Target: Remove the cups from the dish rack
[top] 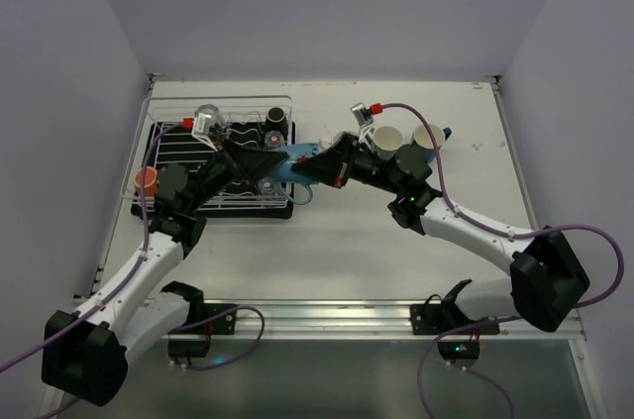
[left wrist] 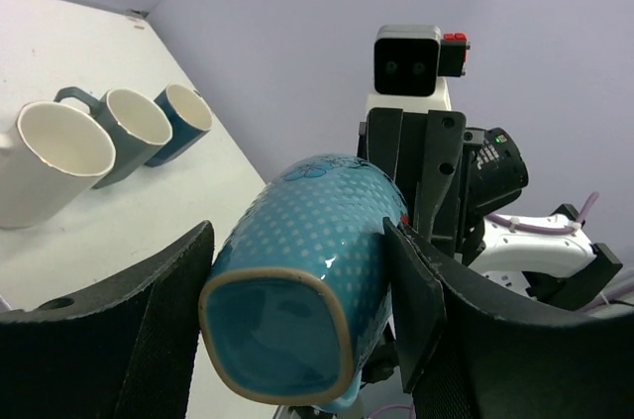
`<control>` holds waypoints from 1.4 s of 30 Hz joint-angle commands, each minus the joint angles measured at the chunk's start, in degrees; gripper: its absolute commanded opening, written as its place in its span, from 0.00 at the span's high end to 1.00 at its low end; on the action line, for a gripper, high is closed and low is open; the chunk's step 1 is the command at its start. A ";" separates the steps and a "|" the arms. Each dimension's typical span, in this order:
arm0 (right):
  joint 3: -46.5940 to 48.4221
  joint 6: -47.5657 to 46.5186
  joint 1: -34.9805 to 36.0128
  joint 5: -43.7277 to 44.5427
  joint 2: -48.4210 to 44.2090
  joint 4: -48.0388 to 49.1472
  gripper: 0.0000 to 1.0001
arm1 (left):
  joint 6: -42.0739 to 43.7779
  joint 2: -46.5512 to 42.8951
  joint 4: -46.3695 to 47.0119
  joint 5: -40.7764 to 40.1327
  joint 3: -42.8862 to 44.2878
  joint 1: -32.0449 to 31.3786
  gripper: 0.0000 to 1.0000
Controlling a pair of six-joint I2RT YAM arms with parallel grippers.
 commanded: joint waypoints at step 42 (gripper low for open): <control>29.19 -38.10 -50.72 36.87 13.30 -67.33 1.00 | 48.31 -25.75 -50.71 -19.88 6.90 -6.92 0.00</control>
